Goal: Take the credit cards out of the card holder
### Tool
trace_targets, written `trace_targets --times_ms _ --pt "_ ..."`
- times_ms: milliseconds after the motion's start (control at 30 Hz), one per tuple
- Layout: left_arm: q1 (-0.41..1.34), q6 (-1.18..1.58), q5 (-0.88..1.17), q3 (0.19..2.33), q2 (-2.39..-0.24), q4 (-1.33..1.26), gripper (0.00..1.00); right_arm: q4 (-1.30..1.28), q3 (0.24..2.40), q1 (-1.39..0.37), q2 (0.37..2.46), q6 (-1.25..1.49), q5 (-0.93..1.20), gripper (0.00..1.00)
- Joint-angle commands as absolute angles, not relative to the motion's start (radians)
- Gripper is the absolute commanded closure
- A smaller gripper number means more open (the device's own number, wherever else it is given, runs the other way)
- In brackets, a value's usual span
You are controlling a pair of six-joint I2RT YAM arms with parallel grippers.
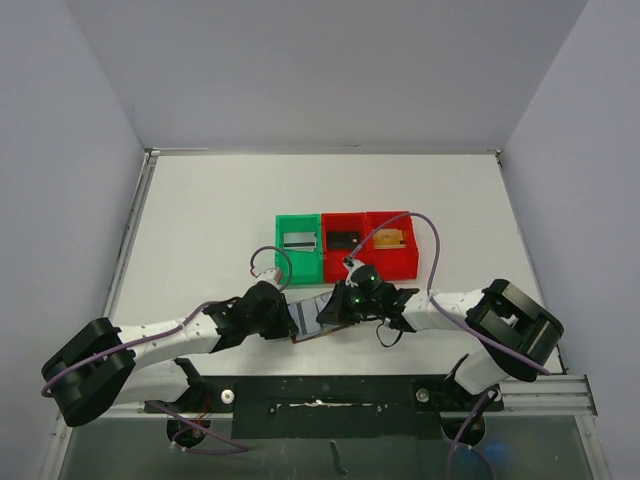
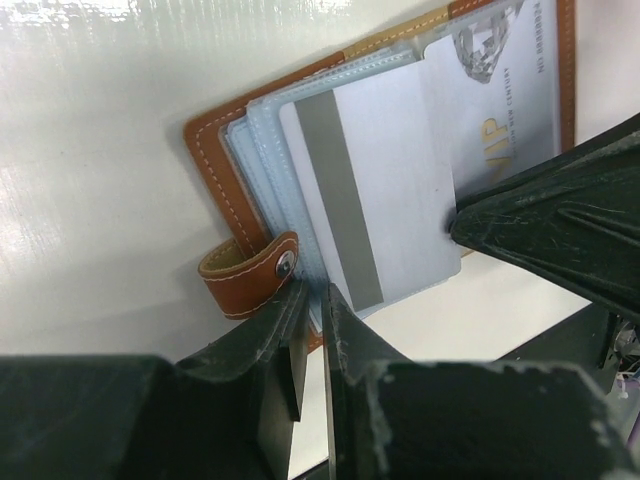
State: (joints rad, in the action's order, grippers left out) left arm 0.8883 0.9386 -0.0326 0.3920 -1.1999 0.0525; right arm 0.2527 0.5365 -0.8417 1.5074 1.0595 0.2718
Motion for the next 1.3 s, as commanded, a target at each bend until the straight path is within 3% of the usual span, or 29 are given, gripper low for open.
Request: trace_targets --times_ms 0,600,767,1033,1167,1267 --pt "0.886 0.917 -0.06 0.394 -1.194 0.103 0.89 0.317 0.513 -0.824 1.438 1.069 0.293 1.0" --pt "0.885 0.908 -0.047 0.391 -1.151 0.101 0.89 0.359 0.372 -0.825 1.332 1.146 0.238 1.0" --pt "0.887 0.901 -0.031 0.404 -1.132 0.11 0.82 0.257 0.468 -0.825 1.362 1.084 0.209 0.9" --pt "0.885 0.883 -0.006 0.421 -1.036 0.055 0.57 0.227 0.55 -0.823 1.44 1.046 0.207 0.73" --pt "0.884 0.852 -0.002 0.426 -1.098 0.011 0.57 0.252 0.559 -0.824 1.502 1.053 0.23 0.72" --pt "0.884 0.845 -0.022 0.429 -1.186 0.01 0.62 0.274 0.552 -0.824 1.538 1.066 0.238 0.71"
